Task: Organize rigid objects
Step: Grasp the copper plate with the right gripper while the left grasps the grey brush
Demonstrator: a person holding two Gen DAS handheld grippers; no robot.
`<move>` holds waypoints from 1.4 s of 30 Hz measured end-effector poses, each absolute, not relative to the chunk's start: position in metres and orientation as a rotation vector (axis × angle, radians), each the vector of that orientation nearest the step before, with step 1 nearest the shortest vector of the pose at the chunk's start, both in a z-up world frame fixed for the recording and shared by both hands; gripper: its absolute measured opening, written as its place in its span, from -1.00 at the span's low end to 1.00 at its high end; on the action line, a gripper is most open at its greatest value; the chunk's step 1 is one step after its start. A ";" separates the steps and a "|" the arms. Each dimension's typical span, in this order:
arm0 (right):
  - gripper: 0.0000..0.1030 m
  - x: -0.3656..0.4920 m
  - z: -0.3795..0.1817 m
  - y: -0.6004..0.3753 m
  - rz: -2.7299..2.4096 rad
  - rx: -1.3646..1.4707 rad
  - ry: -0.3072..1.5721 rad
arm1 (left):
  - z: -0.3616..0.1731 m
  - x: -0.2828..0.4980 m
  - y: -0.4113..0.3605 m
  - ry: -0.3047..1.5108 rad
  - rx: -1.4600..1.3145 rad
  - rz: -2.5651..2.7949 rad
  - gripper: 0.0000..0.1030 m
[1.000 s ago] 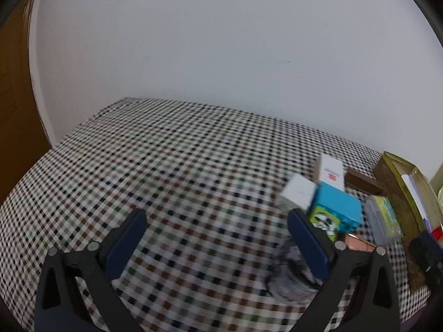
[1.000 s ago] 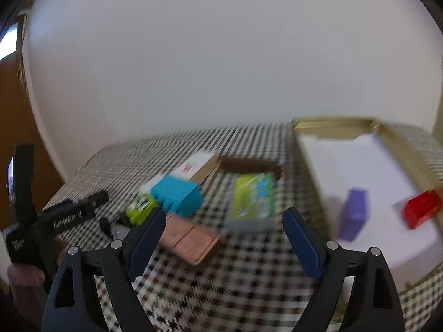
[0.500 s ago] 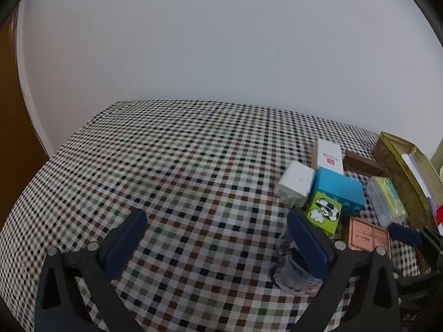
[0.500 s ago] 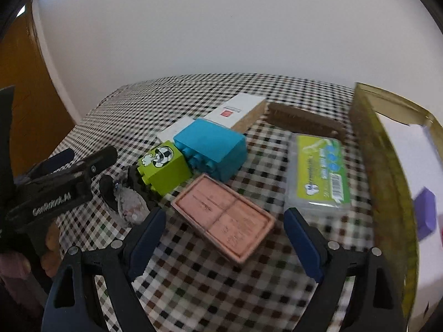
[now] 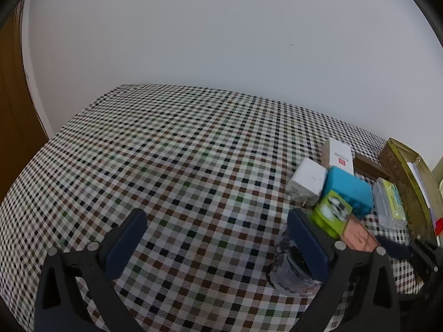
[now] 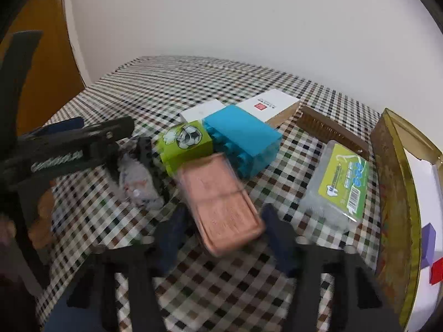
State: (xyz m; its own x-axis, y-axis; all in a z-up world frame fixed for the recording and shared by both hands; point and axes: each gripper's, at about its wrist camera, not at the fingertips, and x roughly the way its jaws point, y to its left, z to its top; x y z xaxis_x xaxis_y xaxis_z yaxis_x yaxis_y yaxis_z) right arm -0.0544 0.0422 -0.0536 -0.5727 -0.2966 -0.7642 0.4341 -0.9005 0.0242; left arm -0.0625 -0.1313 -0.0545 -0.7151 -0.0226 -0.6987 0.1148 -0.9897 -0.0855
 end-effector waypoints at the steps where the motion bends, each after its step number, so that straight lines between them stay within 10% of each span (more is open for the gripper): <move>1: -0.05 -0.050 -0.052 0.046 -2.453 1.143 0.192 | -0.055 -0.063 -0.133 0.199 1.154 -2.838 0.99; 9: -0.08 -0.029 -0.053 0.072 -2.418 1.137 -0.070 | -0.051 -0.054 -0.117 0.172 1.152 -2.969 0.99; 21: -0.07 -0.023 -0.050 0.060 -2.427 1.148 0.074 | -0.064 -0.061 -0.086 0.014 1.379 -3.019 0.98; 24: -0.06 -0.018 -0.049 0.068 -2.420 1.147 0.072 | -0.065 -0.063 -0.096 0.105 1.386 -3.004 0.83; 26: -0.03 -0.022 -0.051 0.069 -2.414 1.145 0.080 | -0.066 -0.063 -0.097 0.121 1.397 -3.018 0.35; 42: 0.11 -0.041 -0.055 0.044 -2.460 1.162 0.238 | -0.060 -0.057 -0.103 0.171 1.332 -3.044 -0.19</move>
State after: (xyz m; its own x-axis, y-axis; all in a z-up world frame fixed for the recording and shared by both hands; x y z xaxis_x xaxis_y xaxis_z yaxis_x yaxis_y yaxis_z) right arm -0.0409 0.0435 -0.0554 -0.5700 -0.2878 -0.7696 0.4302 -0.9025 0.0189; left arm -0.0568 -0.1025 -0.0600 -0.6648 0.2100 -0.7168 -0.1284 -0.9775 -0.1673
